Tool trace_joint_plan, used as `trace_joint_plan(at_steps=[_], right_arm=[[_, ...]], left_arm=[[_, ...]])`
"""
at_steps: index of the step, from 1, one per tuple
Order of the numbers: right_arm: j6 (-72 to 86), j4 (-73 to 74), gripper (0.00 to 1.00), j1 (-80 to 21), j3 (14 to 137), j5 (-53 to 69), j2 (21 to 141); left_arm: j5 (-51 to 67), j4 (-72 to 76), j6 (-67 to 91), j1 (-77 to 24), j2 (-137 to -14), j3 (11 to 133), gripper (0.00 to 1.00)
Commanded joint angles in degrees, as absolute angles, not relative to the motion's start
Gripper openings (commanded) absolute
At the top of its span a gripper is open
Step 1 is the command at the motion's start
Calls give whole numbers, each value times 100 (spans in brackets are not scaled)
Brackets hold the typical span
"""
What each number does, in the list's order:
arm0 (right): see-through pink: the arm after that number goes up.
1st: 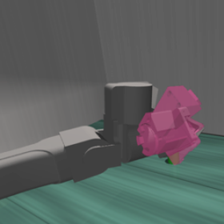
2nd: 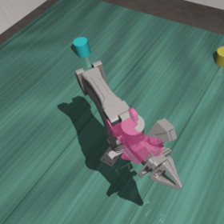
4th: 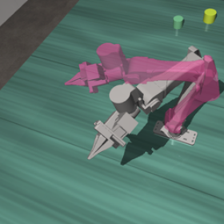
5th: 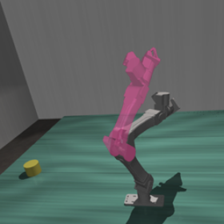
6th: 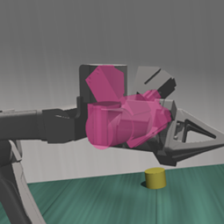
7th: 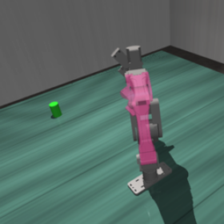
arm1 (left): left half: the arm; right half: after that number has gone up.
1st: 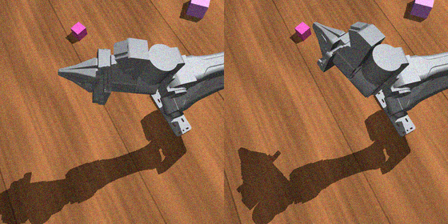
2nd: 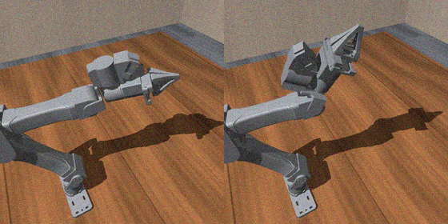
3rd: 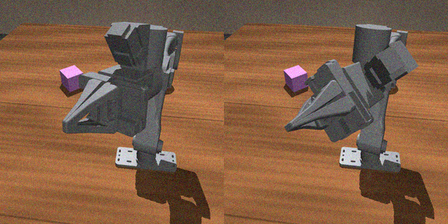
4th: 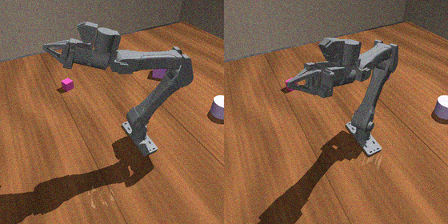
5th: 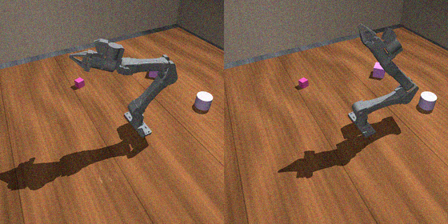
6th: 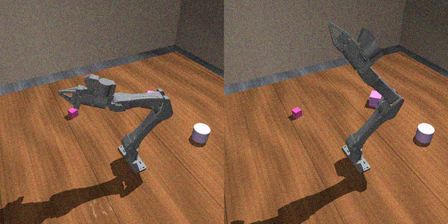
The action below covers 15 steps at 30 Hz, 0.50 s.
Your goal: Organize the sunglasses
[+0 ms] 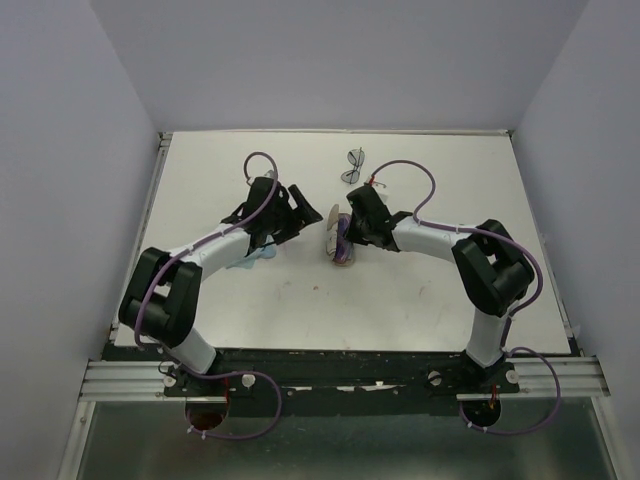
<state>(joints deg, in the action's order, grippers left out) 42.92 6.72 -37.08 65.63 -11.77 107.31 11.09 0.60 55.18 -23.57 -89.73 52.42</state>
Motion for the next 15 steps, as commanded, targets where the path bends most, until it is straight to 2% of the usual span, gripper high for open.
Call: trace_joint_plan(at_steps=[1, 3, 6, 9, 15], right_arm=[[4140, 1002, 1, -3727, 6601, -1486, 10898], [4140, 949, 2, -3727, 6557, -1442, 10898], [4140, 940, 2, -3727, 6548, -1415, 10925], [4140, 949, 6, -3718, 6557, -1406, 10899], [4104, 932, 14, -3727, 6557, -1441, 10749]], left_arm=[[1221, -326, 5265, -2399, -9430, 5493, 87], [1274, -281, 5256, -2461, -9562, 5546, 83], [1353, -281, 5194, -2531, -9773, 5712, 72], [1494, -264, 5194, -2575, -9940, 5836, 67], [1582, -184, 5203, -2680, -10090, 5967, 67]])
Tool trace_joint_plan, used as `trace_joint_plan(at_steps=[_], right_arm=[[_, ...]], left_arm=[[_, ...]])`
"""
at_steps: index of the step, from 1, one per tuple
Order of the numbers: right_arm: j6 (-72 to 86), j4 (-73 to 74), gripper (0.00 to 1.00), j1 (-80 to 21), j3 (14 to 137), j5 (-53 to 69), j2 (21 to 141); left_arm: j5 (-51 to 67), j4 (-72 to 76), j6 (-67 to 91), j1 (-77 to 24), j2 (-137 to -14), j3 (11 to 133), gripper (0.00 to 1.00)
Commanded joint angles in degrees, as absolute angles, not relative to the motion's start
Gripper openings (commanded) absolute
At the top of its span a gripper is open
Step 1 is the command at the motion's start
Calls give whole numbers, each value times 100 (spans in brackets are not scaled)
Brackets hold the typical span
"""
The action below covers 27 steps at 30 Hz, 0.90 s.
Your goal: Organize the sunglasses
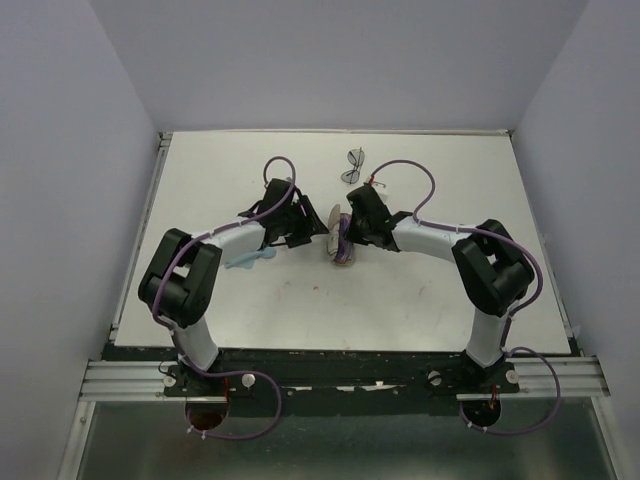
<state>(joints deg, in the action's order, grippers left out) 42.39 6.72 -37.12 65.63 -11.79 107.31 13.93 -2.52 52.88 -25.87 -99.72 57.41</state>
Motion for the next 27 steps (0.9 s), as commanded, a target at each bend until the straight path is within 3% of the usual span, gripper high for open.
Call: trace_joint_plan(at_steps=[1, 4, 20, 27], right_arm=[[4113, 914, 18, -3735, 6548, -1441, 10714], [4096, 879, 31, -3735, 6495, -1371, 10626], [4219, 677, 50, -3718, 6108, -1520, 10020], [4263, 817, 52, -3700, 5968, -1819, 9800]], left_arm=[[1591, -158, 5203, -2698, -10107, 5976, 67], [1600, -149, 5212, -2768, -10169, 6012, 67], [1573, -334, 5212, -2874, -10327, 6284, 67], [1573, -343, 5212, -2874, -10318, 6267, 67]])
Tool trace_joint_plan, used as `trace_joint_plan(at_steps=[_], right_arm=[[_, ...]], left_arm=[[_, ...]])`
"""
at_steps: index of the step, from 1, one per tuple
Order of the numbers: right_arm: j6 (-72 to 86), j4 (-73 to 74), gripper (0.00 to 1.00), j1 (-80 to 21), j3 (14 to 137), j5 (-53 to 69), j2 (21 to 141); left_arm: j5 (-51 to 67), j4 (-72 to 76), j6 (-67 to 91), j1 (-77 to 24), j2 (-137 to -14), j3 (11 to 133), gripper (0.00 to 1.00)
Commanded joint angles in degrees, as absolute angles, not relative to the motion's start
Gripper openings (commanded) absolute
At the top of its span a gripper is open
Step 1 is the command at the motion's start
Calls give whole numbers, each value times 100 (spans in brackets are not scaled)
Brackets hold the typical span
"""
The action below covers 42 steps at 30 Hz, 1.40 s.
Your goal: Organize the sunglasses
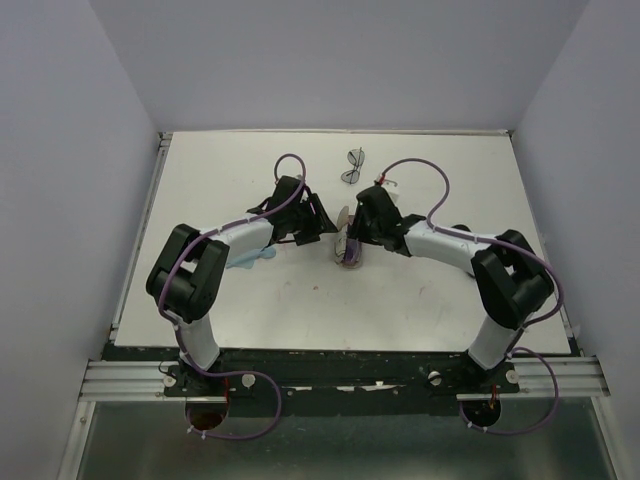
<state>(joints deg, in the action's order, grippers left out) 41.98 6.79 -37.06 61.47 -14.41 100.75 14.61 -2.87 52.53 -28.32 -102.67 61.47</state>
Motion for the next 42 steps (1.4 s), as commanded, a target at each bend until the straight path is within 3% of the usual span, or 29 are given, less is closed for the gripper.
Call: trace_joint_plan(at_steps=[1, 7, 12, 18, 42], right_arm=[[4271, 817, 52, -3674, 5916, -1828, 9756], [4272, 765, 54, -3402, 5529, -1644, 9379], [4192, 511, 84, -3314, 5221, -1451, 8658], [4035, -208, 99, -3287, 5028, -555, 8271], [3629, -360, 100, -3076, 5555, -53, 9949]], left_arm=[[1591, -343, 5212, -2874, -10327, 6267, 67], [1538, -439, 5168, -2918, -10345, 6337, 67], [1512, -483, 5159, -2971, -10389, 6398, 67], [1477, -519, 5159, -2979, -10397, 6407, 67], [1538, -519, 5142, -2988, -10441, 6469, 67]])
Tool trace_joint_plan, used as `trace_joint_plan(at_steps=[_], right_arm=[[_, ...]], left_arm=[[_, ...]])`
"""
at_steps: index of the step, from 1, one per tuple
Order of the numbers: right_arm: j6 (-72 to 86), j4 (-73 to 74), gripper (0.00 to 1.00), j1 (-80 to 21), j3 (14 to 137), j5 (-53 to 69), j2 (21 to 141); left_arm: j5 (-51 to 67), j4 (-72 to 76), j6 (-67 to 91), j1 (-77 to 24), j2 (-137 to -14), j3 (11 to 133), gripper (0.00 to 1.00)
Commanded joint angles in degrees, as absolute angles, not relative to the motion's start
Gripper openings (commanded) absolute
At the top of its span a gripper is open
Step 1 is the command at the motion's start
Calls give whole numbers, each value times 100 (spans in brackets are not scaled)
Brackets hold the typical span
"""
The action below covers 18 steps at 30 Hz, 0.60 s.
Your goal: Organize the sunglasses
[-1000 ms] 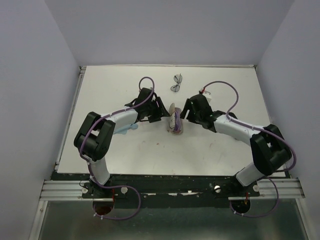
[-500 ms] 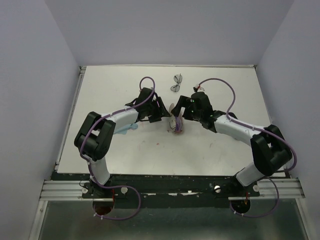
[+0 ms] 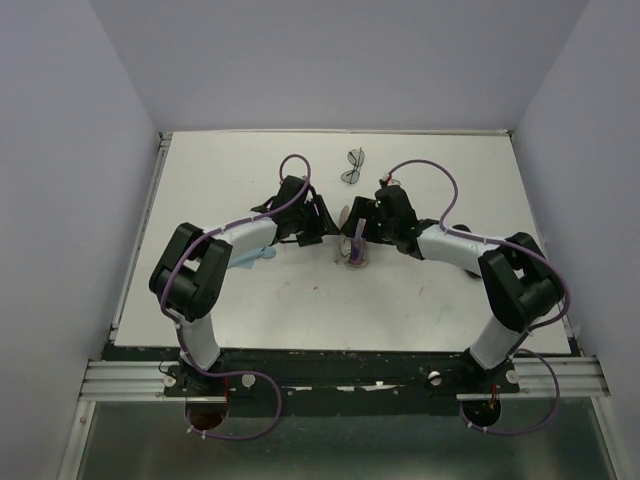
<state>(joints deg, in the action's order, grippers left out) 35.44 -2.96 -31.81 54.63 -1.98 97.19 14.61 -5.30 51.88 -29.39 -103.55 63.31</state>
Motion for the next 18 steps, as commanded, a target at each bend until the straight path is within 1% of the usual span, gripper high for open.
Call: trace_joint_plan(at_steps=[1, 5, 11, 18], right_arm=[[3665, -395, 100, -3050, 5537, 139, 9993], [3832, -510, 98, -2892, 5432, 588, 10151], [4016, -562, 95, -2725, 5230, 738, 10274], [4096, -562, 86, -2628, 5071, 879, 10380]], left_arm=[[1538, -527, 5142, -2988, -10450, 6469, 67], [1582, -519, 5142, -2988, -10485, 6495, 67], [1591, -527, 5142, -2997, -10477, 6495, 67], [1608, -519, 5159, -3041, -10503, 6556, 67]])
